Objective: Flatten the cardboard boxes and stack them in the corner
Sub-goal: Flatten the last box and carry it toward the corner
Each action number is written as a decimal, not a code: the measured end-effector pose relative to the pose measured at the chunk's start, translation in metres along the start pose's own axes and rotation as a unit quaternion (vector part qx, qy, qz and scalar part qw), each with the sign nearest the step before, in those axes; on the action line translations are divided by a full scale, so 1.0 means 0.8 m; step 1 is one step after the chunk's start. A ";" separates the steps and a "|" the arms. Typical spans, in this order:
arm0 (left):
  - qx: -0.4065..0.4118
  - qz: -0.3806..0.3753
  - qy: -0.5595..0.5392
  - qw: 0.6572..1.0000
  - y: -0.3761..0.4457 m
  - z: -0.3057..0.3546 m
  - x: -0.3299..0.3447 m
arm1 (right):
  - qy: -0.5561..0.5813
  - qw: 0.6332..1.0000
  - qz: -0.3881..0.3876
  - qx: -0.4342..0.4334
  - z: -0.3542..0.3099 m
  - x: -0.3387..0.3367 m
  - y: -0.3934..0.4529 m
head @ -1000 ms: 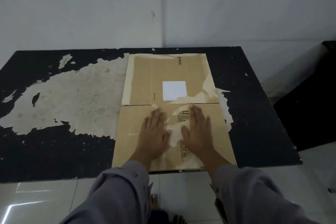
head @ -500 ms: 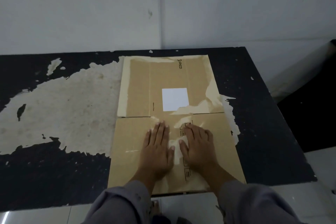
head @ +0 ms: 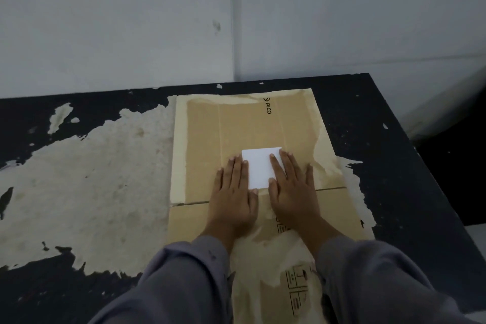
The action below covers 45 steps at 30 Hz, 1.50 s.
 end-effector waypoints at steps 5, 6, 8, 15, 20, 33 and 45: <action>0.007 -0.001 -0.032 0.999 0.008 -0.002 -0.011 | -0.005 0.999 0.043 0.004 -0.002 -0.027 0.026; 0.010 -0.002 -0.025 1.000 0.021 -0.004 -0.016 | -0.015 0.999 0.050 0.005 -0.003 -0.036 0.040; 0.002 -0.003 -0.009 1.000 0.058 -0.011 -0.028 | -0.017 0.999 0.040 0.010 -0.001 -0.047 0.073; -0.033 0.003 0.014 0.999 0.139 -0.023 -0.048 | -0.003 1.000 0.020 -0.018 0.003 -0.047 0.140; -0.018 0.000 0.006 1.000 0.163 -0.025 -0.049 | -0.007 0.999 -0.004 -0.036 0.006 -0.054 0.167; -0.067 0.010 -0.023 0.997 0.207 -0.061 -0.068 | -0.009 1.000 -0.009 -0.028 0.043 -0.074 0.233; -0.117 -0.012 -0.030 0.993 0.153 -0.081 -0.058 | -0.012 0.998 -0.043 0.039 0.081 -0.067 0.203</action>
Point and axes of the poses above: each hand's wrist, its own y-axis towards the middle knuckle, its own x-axis out of the palm, z = x × y, the point moved 8 cm from there along y, towards the middle knuckle, and after that the axes turned 15 degrees about -z, right-handed, at the moved point
